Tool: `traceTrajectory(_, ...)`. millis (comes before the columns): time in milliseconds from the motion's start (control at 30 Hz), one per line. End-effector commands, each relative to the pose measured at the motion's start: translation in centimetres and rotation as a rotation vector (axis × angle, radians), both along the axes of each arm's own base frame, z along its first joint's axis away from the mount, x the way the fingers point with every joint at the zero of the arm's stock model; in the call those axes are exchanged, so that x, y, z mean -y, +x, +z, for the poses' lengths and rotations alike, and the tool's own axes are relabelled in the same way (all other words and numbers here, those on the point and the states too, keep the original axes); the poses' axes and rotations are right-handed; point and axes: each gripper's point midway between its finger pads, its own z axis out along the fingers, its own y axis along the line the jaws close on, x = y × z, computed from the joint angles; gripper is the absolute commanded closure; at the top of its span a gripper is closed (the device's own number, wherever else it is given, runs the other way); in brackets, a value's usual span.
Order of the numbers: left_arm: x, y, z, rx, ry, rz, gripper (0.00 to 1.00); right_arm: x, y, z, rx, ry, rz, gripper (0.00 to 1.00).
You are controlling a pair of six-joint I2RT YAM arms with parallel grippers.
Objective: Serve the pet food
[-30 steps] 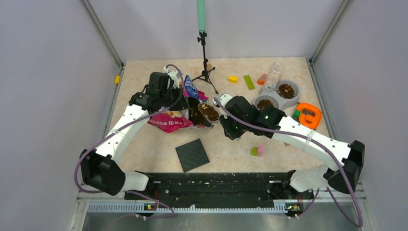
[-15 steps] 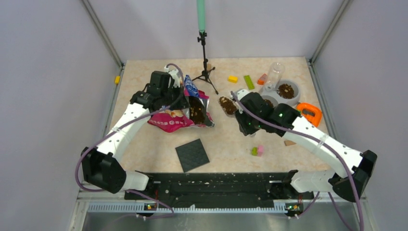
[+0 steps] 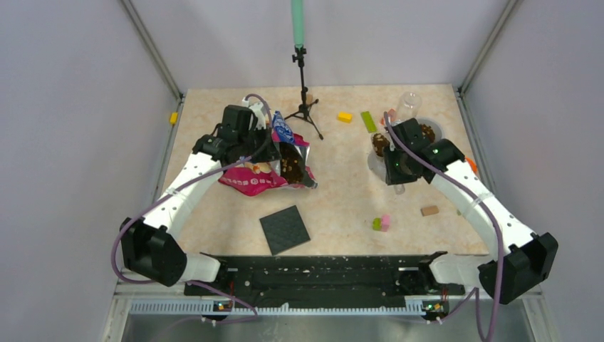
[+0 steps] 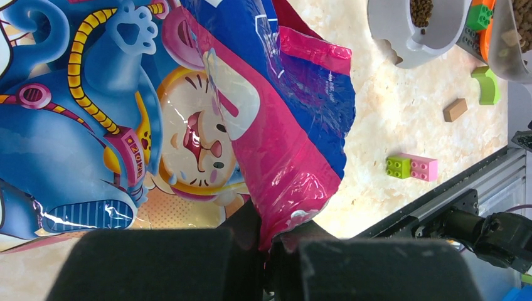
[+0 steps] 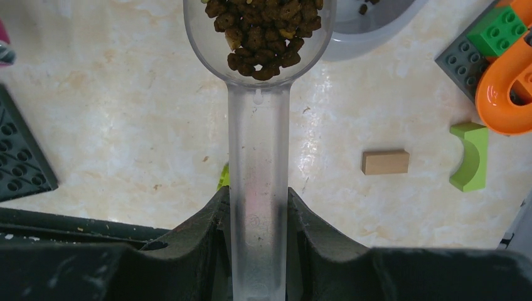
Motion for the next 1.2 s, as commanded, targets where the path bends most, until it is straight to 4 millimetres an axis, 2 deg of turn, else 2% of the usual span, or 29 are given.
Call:
traceTrajectory(0,0.6,2.3,3.8,0.147,-0.057,0.021,1.00,0.9,0.5,-0.7,-0.052,0.030,-0.088,1.00)
traceTrajectory(133,0.4,2.2,3.8,0.150,-0.053,0.028,1.00,2.4,0.7,-2.3,-0.139,0.047,-0.158,1.00)
traceTrajectory(267,0.2,2.0,3.7,0.158,-0.050,0.032,1.00,2.7,1.5,-2.4,-0.178,0.127,-0.212,1.00)
traceTrajectory(367,0.0,1.9,3.7,0.160,-0.044,0.039,1.00,2.1,1.9,-2.5,-0.225,0.195,-0.225,1.00)
traceTrajectory(533,-0.4,1.8,3.8,0.168,-0.029,0.049,1.00,2.7,1.8,-4.2,-0.326,0.198,-0.277,1.00)
traceTrajectory(800,-0.9,1.7,3.8,0.174,-0.017,0.055,1.00,2.3,4.0,-4.4,-0.335,0.271,-0.312,1.00)
traceTrajectory(1167,-1.9,1.7,4.0,0.191,0.021,0.075,1.00,1.5,4.6,-4.5,-0.472,0.412,-0.412,1.00)
